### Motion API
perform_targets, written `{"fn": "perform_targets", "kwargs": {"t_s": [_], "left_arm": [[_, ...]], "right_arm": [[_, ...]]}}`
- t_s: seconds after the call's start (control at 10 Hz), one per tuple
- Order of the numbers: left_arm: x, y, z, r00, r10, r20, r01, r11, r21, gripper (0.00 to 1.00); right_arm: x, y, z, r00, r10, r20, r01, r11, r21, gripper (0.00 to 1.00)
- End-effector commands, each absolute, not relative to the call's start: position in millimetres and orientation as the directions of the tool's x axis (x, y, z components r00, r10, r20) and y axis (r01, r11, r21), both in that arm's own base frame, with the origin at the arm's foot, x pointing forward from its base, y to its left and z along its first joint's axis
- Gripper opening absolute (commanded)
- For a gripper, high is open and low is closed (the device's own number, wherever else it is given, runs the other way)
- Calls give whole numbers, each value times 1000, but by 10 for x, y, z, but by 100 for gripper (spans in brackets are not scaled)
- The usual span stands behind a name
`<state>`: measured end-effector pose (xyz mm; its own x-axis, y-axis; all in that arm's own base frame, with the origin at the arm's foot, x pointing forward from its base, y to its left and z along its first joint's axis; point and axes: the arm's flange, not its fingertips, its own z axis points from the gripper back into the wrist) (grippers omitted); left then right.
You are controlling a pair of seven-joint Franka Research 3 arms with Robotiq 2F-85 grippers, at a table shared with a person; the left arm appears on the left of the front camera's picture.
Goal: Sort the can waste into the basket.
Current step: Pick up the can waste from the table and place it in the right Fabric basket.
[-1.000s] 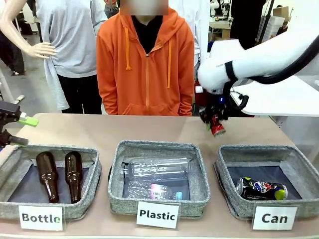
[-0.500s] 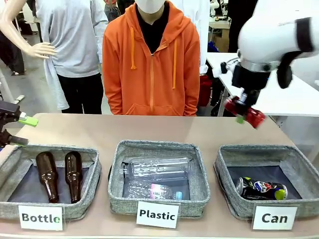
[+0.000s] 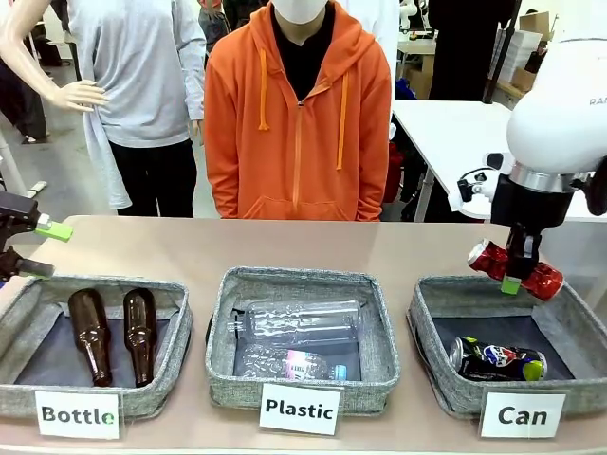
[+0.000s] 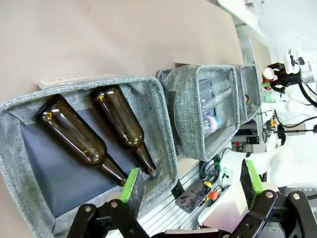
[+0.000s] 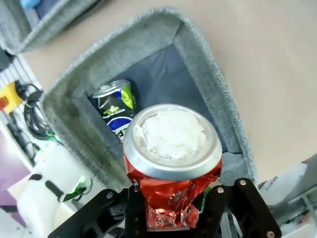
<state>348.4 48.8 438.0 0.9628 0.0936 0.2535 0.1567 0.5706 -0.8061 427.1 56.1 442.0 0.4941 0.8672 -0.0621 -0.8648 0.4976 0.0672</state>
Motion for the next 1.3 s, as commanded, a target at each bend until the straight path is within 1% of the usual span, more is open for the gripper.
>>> {"fn": "perform_targets", "kwargs": {"t_s": [0.0,0.1,0.2,0.3,0.4,0.8,1.0,1.1,1.2], "left_arm": [[3469,499,4372,964,82,254,164,571,-805,100],[3469,499,4372,964,82,254,164,571,-805,100],[3469,499,4372,964,82,254,164,571,-805,100],[3469,499,4372,964,82,254,164,571,-805,100],[3469,499,4372,964,82,254,164,571,-805,100],[3469,499,4372,964,82,254,164,571,-805,100],[3469,499,4372,964,82,254,164,571,-805,100],[3469,499,4372,964,82,254,164,571,-805,100],[3469,499,4372,964,82,254,164,571,-805,100]], "right_arm": [[4304,585,4404,475,880,-3,-878,474,69,6],[4324,588,4406,469,883,3,-881,468,70,6],[4356,585,4399,468,884,10,-882,466,72,50],[4372,598,4390,465,885,6,-884,463,65,84],[4369,607,4394,461,888,1,-886,460,56,100],[4374,642,4374,451,891,-46,-892,452,21,100],[4387,645,4393,459,888,-27,-887,460,40,100],[4385,629,4425,486,874,9,-872,484,79,100],[4365,573,4497,587,804,93,-804,565,186,100]]}}
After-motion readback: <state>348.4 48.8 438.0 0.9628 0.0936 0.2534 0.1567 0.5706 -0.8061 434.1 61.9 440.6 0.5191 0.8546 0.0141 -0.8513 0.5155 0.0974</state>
